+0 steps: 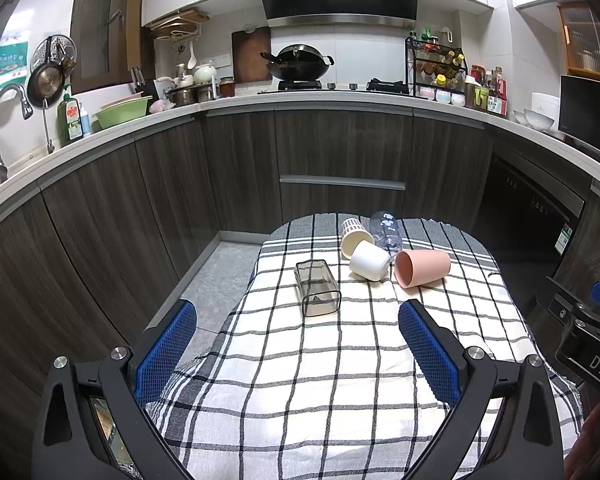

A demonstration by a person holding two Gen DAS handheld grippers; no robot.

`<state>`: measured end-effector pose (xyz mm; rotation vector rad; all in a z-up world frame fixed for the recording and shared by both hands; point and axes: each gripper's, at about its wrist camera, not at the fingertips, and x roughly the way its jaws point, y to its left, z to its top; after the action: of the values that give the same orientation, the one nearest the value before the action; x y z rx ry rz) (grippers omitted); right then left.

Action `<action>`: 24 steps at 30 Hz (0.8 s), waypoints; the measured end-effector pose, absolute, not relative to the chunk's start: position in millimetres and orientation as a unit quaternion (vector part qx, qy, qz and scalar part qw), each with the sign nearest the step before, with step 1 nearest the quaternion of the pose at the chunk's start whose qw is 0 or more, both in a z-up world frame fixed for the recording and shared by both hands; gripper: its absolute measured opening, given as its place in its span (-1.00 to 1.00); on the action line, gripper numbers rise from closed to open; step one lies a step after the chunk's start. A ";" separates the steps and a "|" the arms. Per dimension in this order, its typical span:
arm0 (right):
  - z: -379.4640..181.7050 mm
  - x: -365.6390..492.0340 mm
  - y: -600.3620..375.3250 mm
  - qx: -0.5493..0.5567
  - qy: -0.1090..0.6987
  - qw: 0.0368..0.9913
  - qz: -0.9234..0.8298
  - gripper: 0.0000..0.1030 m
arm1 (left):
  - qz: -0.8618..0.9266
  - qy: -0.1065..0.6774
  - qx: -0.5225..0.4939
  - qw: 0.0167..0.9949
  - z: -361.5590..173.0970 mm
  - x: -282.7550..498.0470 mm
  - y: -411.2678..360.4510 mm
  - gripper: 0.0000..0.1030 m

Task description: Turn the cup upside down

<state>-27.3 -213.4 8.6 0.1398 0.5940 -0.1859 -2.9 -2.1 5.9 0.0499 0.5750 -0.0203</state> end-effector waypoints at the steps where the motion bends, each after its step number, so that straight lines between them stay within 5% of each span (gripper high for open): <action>1: 8.0 -27.8 -213.6 0.069 0.291 0.950 -0.091 0.91 | -0.011 0.283 0.024 0.959 7.5 -4.8 -0.8 1.00; 24: 9.7 -29.1 -212.6 0.070 0.290 0.950 -0.091 0.91 | -0.013 0.282 0.021 0.959 10.3 -8.9 2.7 1.00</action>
<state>-29.1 -212.6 9.7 0.1420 0.5906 -0.1850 -8.9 2.7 10.3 0.0423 0.5727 -0.0268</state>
